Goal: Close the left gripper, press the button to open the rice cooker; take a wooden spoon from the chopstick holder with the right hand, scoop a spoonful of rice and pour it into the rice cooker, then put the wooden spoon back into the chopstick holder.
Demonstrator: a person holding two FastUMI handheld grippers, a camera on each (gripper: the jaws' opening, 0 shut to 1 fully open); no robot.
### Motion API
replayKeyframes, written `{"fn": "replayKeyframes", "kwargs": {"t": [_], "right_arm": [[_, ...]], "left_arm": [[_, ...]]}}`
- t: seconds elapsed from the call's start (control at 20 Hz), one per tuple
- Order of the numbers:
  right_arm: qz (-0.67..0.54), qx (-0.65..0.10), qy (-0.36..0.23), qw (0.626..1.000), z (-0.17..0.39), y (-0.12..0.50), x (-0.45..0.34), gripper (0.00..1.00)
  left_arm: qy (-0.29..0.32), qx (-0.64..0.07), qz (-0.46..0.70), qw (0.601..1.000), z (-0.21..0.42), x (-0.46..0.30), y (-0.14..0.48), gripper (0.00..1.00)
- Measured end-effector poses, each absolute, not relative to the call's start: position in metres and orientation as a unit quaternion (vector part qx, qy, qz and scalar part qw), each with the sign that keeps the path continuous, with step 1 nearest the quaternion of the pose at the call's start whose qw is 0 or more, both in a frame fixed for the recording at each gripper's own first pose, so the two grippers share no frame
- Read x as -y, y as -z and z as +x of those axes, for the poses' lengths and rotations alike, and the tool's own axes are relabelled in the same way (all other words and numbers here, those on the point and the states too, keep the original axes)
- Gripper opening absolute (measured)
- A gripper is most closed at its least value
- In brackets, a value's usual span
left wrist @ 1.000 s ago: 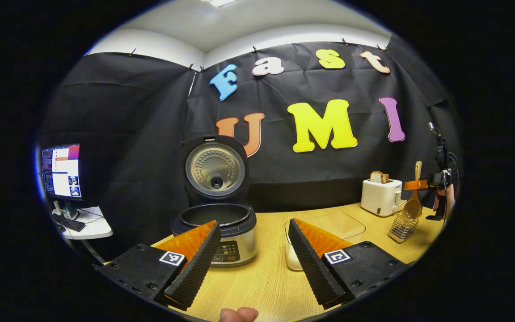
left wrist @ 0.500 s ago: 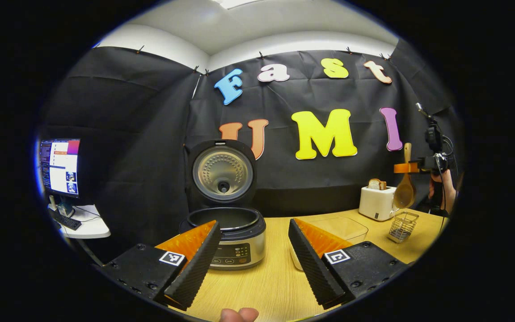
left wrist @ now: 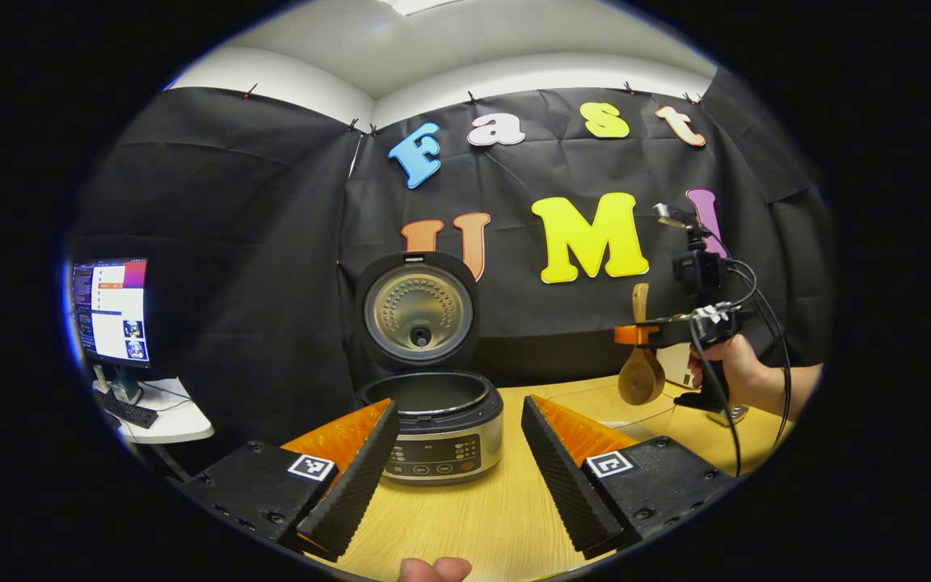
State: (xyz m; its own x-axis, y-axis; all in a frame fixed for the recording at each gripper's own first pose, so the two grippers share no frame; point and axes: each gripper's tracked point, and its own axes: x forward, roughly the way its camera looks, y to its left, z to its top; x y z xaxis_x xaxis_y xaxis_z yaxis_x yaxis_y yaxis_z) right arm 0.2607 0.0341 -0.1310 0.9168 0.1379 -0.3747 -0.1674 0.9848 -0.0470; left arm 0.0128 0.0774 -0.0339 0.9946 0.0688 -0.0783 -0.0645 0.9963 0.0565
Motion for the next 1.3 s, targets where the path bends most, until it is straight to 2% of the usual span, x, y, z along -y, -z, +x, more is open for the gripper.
{"fn": "replayKeyframes", "kwargs": {"t": [0.35, 0.6, 0.8, 1.3], "right_arm": [[-0.109, -0.257, -0.05, 0.959, 0.258, 0.2, -0.041, 0.0], [-0.162, -0.261, -0.023, 0.951, 0.258, 0.219, -0.033, 0.0], [-0.126, -0.279, -0.027, 0.952, 0.254, 0.228, -0.048, 0.0], [0.066, -0.305, -0.055, 0.948, 0.247, 0.232, -0.088, 0.0]], "left_arm": [[-0.029, -0.031, 0.016, 0.999, 0.008, -0.08, 0.025, 0.97], [-0.032, -0.029, 0.004, 0.999, 0.006, -0.088, 0.023, 0.97], [-0.043, -0.038, -0.009, 0.998, 0.006, -0.103, 0.027, 0.97], [-0.07, -0.047, -0.006, 0.996, 0.001, -0.121, 0.028, 0.97]]}}
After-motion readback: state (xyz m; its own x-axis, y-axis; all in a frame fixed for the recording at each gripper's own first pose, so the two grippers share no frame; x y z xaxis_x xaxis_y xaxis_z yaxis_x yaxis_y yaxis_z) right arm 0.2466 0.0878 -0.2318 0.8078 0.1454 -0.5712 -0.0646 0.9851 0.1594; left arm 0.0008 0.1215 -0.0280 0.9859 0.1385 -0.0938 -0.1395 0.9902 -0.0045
